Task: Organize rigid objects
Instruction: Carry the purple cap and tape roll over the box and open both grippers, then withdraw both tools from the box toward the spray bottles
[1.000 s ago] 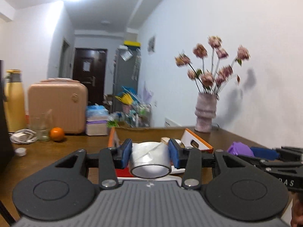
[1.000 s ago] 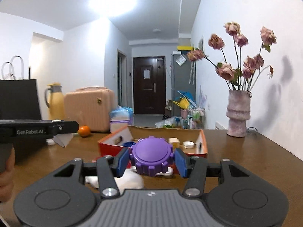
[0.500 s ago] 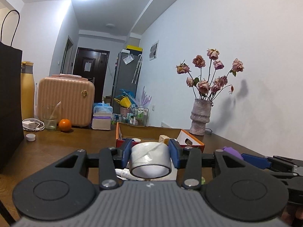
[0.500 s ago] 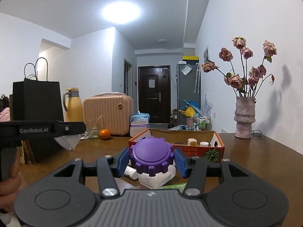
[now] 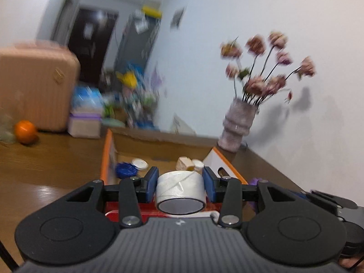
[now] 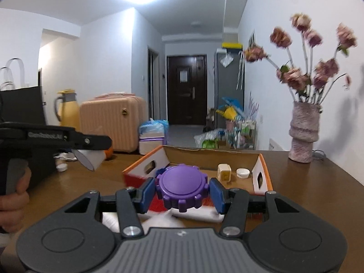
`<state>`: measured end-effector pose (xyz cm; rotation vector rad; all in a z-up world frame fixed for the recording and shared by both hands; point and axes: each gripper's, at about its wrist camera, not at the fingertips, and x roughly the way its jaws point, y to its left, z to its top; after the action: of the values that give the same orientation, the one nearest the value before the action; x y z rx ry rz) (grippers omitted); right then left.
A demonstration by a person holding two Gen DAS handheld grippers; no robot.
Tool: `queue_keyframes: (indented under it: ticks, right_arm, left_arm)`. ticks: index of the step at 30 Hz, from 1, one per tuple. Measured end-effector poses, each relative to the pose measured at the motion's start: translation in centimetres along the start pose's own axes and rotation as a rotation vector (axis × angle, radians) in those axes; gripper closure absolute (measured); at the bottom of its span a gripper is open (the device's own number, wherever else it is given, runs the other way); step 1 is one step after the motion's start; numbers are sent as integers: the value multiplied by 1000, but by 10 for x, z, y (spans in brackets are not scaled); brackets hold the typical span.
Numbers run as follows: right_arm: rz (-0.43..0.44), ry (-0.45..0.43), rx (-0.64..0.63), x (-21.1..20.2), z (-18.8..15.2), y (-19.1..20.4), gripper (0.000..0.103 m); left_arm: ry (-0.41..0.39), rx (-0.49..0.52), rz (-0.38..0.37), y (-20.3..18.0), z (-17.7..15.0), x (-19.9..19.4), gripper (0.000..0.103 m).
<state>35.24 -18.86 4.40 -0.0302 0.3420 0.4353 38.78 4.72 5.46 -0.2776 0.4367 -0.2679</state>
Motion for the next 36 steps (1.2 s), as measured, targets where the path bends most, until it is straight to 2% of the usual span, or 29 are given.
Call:
queue_keyframes:
  ticks: [4,8,9,12,15,19,25,26,28,33,36]
  right_arm:
    - [25,84,15,86,40,-27,52]
    - [32,180,82,173,63,-52,52]
    - [32,200,87,194,67,-56,51]
    - [0,241,143,245,73,-70,50]
    - [-13,262,172,272,70,-82,47]
    - [-15,257,182,281,62,-90,41]
    - [-24,287,155,276,56,-94,37]
    - [-26,291,145,273,56,-94,37]
    - [-32,294,114,262,60,-91,36]
    - [-37,274,63,222,78,-85,29]
    - [-40,262,33,193,88,-80,27]
  left_arm:
    - [167,-47,14,22,33,96,60]
    - [281,-90,60,41,46,166,60]
    - [304,-125,103,50,48,182,60]
    - [376,-247,114,71,47,215,54]
    - [393,-289,112,84,44,230,45]
    - [395,-313,70,96,42,234,34]
    - [358,-237,64,88,57,218,30]
    - [355,-215,80,86,60,212,23]
    - [331,-171,104,81,64,199,16]
    - [346,-121,125,75,69,161,15]
    - [340,-56,132,64,75,132,11]
